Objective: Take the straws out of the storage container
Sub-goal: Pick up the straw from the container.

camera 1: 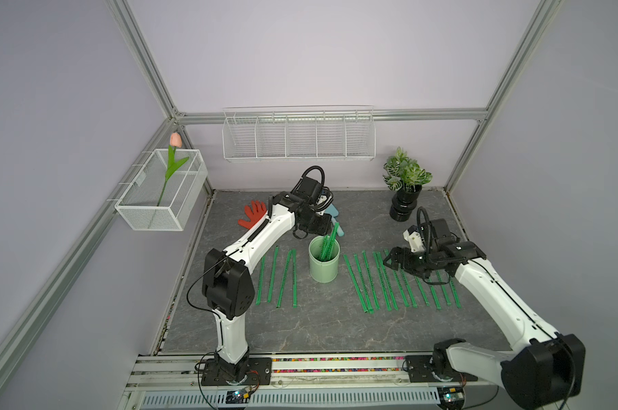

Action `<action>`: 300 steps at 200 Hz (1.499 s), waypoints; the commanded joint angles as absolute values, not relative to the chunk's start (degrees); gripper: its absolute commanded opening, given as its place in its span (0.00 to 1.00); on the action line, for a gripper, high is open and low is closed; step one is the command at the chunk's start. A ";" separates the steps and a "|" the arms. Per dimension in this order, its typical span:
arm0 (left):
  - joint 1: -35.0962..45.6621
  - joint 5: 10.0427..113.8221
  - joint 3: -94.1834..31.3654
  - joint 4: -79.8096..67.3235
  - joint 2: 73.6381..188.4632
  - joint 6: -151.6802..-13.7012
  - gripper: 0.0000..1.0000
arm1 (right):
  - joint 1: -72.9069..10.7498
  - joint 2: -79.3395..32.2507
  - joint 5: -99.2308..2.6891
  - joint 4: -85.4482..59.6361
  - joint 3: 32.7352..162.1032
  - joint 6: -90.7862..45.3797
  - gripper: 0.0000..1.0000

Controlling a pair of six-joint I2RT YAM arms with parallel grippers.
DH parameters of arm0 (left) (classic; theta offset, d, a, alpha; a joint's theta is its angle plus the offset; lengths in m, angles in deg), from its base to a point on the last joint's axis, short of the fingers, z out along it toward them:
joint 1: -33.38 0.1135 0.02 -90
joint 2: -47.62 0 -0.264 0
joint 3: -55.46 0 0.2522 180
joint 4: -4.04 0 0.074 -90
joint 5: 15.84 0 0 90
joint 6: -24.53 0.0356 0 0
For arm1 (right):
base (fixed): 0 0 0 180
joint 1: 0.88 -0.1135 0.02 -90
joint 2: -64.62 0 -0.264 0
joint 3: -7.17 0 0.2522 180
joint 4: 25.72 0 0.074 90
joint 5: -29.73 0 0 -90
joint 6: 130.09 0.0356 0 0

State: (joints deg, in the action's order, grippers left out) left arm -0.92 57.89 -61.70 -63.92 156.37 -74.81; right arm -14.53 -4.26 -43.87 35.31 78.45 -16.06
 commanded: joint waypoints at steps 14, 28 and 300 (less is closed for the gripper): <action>-1.42 58.64 -61.50 -64.48 156.16 -73.61 0.17 | -14.41 -3.41 -43.05 35.85 77.53 -15.17 0.89; -1.42 58.69 -61.49 -64.57 156.04 -73.55 0.12 | -14.39 -3.32 -43.13 35.86 77.42 -15.21 0.89; -1.42 68.14 -66.63 -67.76 146.06 -73.93 0.04 | -14.45 -3.14 -40.20 32.22 75.46 -14.19 0.89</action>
